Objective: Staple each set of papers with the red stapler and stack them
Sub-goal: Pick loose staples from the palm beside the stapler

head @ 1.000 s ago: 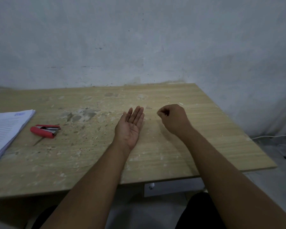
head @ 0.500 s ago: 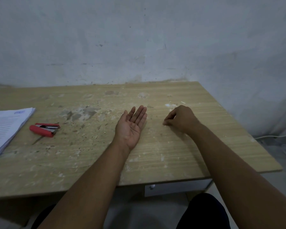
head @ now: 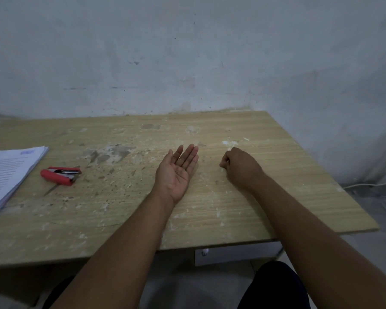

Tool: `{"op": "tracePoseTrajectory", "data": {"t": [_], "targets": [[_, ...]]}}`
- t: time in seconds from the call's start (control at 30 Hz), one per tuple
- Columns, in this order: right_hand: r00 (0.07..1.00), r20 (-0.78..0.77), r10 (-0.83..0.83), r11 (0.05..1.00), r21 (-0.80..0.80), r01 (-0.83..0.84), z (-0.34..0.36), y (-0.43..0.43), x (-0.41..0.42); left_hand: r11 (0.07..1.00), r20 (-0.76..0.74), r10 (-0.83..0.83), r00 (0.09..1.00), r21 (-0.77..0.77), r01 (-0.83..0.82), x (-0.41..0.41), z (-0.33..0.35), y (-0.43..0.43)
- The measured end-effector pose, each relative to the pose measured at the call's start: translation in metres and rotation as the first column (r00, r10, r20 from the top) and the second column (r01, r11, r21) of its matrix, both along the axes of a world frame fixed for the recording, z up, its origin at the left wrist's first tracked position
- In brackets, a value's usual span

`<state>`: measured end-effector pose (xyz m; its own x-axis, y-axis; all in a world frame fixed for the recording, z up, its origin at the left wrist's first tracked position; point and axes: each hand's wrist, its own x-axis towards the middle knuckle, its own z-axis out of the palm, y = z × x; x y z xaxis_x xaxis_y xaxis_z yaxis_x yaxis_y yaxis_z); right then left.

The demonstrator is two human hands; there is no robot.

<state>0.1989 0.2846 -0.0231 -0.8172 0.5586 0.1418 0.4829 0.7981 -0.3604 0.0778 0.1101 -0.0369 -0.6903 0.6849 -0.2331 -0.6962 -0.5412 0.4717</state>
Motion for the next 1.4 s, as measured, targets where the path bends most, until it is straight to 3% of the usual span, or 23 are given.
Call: {"op": "tracePoseTrajectory", "data": {"t": [0.1, 0.33, 0.47, 0.6, 0.83, 1.03, 1.4], "targets": [[0.999, -0.034, 0.002, 1.0, -0.011, -0.003, 0.002, -0.004, 0.001, 1.0, -0.004, 0.002, 1.0, -0.022, -0.002, 0.0, 0.0, 0.0], [0.942, -0.33, 0.06, 0.988, -0.113, -0.103, 0.027, -0.062, -0.023, 0.998, -0.01, -0.012, 1.0, -0.059, 0.011, -0.002, 0.0, 0.001], [0.946, -0.312, 0.09, 0.982, -0.128, -0.136, 0.023, -0.105, -0.037, 0.999, 0.041, -0.028, 0.999, -0.034, 0.029, -0.001, 0.0, -0.001], [0.961, -0.257, 0.1, 0.994, -0.024, -0.109, 0.013, -0.123, -0.044, 0.999, 0.078, -0.052, 0.996, 0.016, 0.051, -0.002, -0.003, -0.003], [0.858, -0.506, -0.083, 0.978, -0.206, -0.027, 0.015, -0.099, -0.014, 0.998, 0.037, -0.024, 0.999, 0.051, 0.022, -0.002, 0.001, 0.001], [0.922, -0.244, -0.301, 0.947, -0.192, 0.259, -0.005, -0.018, 0.017, 0.997, 0.028, -0.004, 1.0, 0.081, 0.002, -0.002, 0.001, -0.003], [0.923, -0.207, -0.324, 0.935, -0.22, 0.279, -0.005, -0.018, 0.008, 0.996, 0.035, 0.01, 0.999, 0.086, -0.013, -0.001, 0.001, -0.005]]}}
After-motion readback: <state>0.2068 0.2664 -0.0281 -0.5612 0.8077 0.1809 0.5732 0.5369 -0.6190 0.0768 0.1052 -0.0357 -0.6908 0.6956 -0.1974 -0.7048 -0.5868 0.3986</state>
